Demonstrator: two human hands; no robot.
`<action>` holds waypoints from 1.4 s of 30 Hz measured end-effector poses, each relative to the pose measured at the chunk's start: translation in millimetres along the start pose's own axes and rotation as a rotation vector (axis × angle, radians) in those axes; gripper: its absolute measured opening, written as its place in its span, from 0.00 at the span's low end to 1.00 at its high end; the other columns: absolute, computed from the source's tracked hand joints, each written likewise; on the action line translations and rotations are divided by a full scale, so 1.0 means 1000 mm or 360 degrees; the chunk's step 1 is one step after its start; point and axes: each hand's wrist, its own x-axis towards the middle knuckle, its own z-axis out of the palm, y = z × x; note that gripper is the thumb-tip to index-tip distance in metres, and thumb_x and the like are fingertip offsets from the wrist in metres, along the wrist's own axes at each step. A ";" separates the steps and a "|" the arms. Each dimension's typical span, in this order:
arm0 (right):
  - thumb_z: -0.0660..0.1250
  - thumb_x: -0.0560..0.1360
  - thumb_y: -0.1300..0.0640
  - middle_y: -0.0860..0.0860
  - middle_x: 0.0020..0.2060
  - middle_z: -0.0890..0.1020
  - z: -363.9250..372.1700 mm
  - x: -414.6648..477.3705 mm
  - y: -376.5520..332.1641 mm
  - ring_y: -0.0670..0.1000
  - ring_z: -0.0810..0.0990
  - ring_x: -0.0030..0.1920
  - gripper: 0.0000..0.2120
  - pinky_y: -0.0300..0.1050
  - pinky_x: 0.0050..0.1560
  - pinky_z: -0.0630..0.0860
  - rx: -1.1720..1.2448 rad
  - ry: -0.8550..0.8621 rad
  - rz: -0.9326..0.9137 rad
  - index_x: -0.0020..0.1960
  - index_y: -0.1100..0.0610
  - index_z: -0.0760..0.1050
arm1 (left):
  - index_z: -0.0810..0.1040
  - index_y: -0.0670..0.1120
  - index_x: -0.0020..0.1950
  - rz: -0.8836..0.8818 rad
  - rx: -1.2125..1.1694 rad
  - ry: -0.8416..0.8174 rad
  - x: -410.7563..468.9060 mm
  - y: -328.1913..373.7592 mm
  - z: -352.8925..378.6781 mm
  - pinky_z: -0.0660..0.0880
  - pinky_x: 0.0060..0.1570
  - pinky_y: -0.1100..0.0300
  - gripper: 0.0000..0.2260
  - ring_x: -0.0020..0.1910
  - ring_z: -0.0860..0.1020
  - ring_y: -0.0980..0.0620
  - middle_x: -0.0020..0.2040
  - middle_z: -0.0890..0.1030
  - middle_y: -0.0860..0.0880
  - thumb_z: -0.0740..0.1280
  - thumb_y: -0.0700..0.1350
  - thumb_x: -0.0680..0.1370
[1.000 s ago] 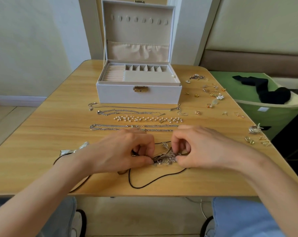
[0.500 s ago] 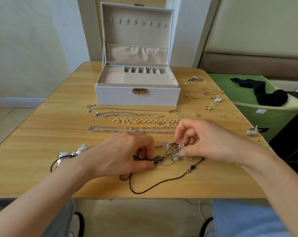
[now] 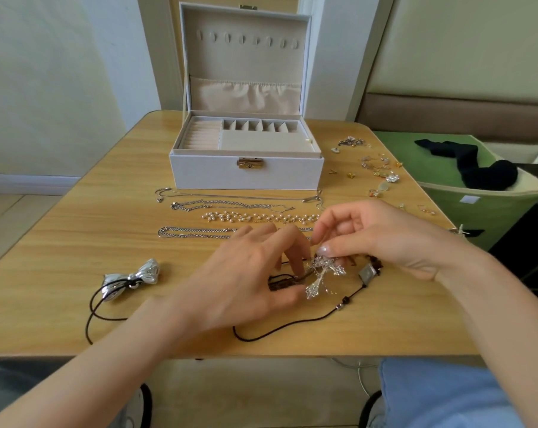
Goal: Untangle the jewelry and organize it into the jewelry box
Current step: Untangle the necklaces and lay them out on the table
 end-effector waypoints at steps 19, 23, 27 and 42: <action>0.66 0.74 0.67 0.54 0.35 0.84 -0.005 0.006 0.008 0.47 0.79 0.31 0.07 0.36 0.32 0.74 0.0075 0.0119 -0.0082 0.47 0.57 0.80 | 0.75 0.45 0.42 -0.0259 -0.0854 0.0288 -0.004 -0.002 -0.017 0.70 0.42 0.60 0.11 0.37 0.75 0.55 0.36 0.82 0.52 0.66 0.52 0.75; 0.68 0.73 0.66 0.47 0.41 0.85 -0.001 0.007 0.006 0.41 0.82 0.43 0.09 0.29 0.41 0.75 -0.0078 0.0264 -0.0261 0.45 0.52 0.81 | 0.74 0.43 0.41 -0.0460 -0.1288 0.0318 -0.004 -0.003 -0.017 0.73 0.44 0.55 0.08 0.37 0.77 0.50 0.34 0.82 0.48 0.66 0.47 0.73; 0.69 0.67 0.50 0.50 0.40 0.84 0.003 0.003 -0.004 0.47 0.82 0.41 0.13 0.40 0.43 0.77 0.0106 0.0126 -0.0417 0.49 0.55 0.80 | 0.73 0.43 0.39 -0.0550 -0.1460 0.0421 -0.002 0.000 -0.020 0.71 0.41 0.65 0.08 0.34 0.74 0.56 0.31 0.80 0.48 0.66 0.47 0.72; 0.71 0.65 0.55 0.50 0.32 0.82 0.012 0.004 -0.005 0.43 0.79 0.35 0.08 0.32 0.37 0.73 0.0313 0.0262 -0.0589 0.40 0.60 0.80 | 0.78 0.51 0.43 -0.0442 -0.0576 0.0160 -0.002 0.010 -0.010 0.66 0.35 0.72 0.09 0.36 0.74 0.59 0.40 0.81 0.60 0.74 0.51 0.68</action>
